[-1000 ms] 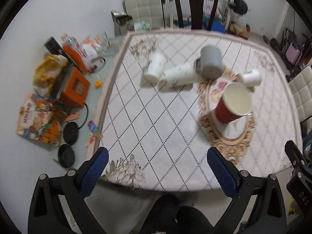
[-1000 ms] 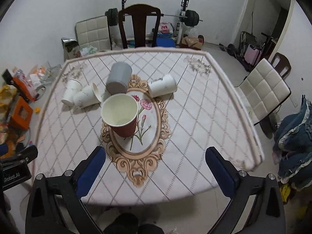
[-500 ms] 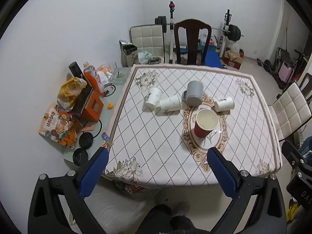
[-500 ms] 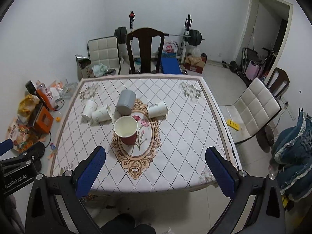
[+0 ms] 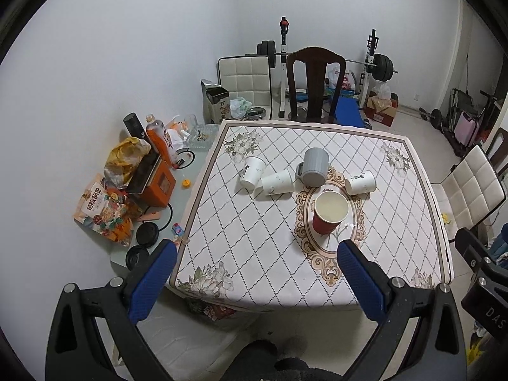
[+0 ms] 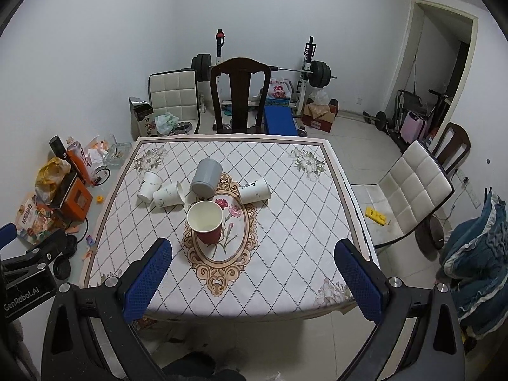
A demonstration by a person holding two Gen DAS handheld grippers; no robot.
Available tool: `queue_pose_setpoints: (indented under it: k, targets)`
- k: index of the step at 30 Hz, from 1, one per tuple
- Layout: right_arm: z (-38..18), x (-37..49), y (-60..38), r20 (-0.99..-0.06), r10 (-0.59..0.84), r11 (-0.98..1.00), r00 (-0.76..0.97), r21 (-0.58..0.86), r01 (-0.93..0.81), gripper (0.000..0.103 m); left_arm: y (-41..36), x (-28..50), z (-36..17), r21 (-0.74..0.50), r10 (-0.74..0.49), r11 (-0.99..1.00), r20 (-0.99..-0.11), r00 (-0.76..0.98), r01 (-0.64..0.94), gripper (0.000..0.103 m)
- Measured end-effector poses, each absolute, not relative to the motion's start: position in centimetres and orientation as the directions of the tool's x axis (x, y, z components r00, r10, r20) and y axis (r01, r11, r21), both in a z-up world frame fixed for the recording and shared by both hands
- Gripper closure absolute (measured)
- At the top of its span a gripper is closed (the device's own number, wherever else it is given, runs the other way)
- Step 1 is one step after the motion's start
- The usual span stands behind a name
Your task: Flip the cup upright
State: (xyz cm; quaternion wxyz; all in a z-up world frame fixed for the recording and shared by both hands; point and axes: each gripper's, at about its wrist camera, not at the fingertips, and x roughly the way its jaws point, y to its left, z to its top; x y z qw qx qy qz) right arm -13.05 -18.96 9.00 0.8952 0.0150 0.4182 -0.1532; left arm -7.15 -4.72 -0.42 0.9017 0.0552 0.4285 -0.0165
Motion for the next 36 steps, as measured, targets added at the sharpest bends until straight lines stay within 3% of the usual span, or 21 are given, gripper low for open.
queue_pose_setpoints:
  k: [36]
  targets:
    - [8.2, -13.3, -18.0, -0.776, -0.233, 0.962, 0.586, -0.098, 0.253, 0.000, -5.3, -7.7, -1.3, 0.065, 0.005, 0.995, -0.791, 0.612, 0.077, 0.000]
